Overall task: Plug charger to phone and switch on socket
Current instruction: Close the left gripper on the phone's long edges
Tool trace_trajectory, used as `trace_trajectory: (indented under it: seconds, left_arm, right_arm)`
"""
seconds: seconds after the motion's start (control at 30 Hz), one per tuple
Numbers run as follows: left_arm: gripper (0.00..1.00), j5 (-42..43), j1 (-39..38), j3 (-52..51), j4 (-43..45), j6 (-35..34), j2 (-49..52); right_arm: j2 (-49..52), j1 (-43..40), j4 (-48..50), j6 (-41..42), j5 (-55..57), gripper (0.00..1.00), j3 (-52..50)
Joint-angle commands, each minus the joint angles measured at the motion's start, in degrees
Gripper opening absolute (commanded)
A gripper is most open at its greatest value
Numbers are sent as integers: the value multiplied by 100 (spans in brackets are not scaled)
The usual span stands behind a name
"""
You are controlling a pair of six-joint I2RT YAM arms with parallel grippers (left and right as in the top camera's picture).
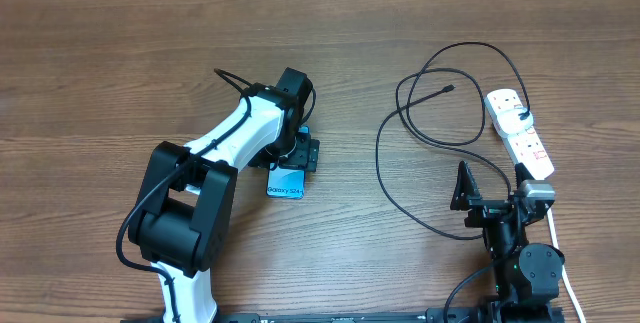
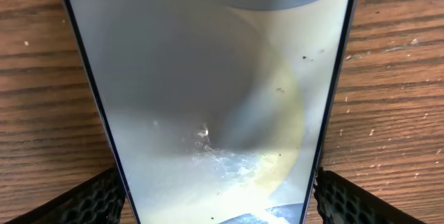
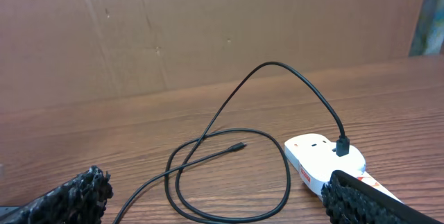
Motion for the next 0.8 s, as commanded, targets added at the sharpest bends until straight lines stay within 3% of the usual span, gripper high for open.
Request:
trace_trajectory:
  seconds: [0.0,0.6,0.77]
  left_arm:
    - [90,184,-28,-251,87,68,289]
    - [87,-55,-129,-636,391,-258,299]
    - [92,-24,-129,-636,529,-387,299]
  right_arm:
    - [-68,-20,33,-22,35,100,-2]
    - [-68,-20,33,-22,35,100,-2]
    - [-68,-20,33,-22,35,100,-2]
